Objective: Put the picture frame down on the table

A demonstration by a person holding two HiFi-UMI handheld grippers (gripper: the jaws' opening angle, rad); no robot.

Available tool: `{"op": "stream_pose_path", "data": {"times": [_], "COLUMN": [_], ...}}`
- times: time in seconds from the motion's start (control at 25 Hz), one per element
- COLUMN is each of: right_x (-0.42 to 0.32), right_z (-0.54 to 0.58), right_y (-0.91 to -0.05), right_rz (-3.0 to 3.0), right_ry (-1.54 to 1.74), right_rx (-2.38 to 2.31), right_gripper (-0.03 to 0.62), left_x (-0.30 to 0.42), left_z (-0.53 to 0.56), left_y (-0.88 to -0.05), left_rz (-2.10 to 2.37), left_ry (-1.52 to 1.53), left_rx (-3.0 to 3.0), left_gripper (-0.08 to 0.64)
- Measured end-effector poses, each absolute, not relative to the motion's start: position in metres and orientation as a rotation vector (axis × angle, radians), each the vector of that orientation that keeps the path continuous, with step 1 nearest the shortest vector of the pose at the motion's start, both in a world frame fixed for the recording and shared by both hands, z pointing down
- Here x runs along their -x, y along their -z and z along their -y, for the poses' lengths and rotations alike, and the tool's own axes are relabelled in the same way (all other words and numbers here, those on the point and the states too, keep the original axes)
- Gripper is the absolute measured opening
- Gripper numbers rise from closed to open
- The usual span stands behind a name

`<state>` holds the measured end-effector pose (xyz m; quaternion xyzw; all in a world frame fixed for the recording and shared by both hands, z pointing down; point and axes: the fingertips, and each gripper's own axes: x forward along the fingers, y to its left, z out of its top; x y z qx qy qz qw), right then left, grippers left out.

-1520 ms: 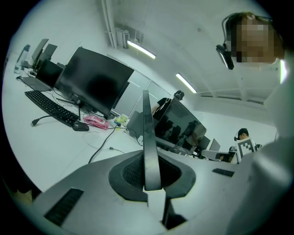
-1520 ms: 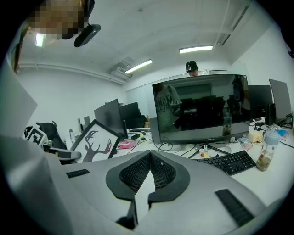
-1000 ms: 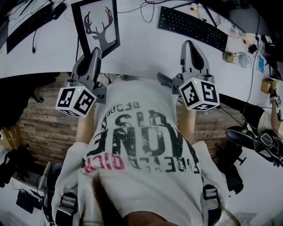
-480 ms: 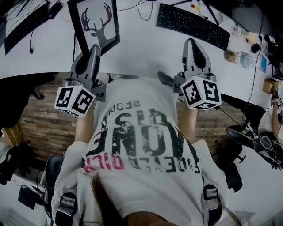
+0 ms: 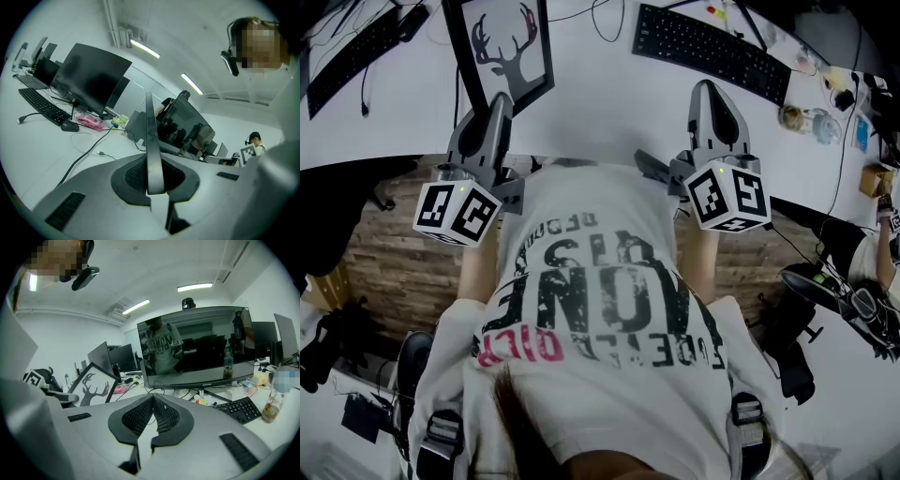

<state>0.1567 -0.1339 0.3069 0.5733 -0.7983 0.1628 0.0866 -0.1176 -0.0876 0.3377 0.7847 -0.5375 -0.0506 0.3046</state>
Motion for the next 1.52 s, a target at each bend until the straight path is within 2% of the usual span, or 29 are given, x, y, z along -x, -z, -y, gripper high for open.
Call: {"op": "stream_pose_path", "data": {"times": [0.76,1.52], "right_x": [-0.159,-0.163], "right_z": [0.123,0.098], "right_y": [-0.309,-0.321], "right_rz": [2.336,2.28], "right_ry": [-0.508,-0.552], "right_rx": [-1.732,-1.733], "right_gripper": [0.0,0.0], "left_x": [0.118,0.095], "left_z": [0.083,0.065], "left_y": [-0.345,-0.388], "left_rz": [1.392,1.304], "left_ry": [0.096,-0.03], "left_rx": [-2.063,-2.006], "left_gripper": [0.02,0.02]}}
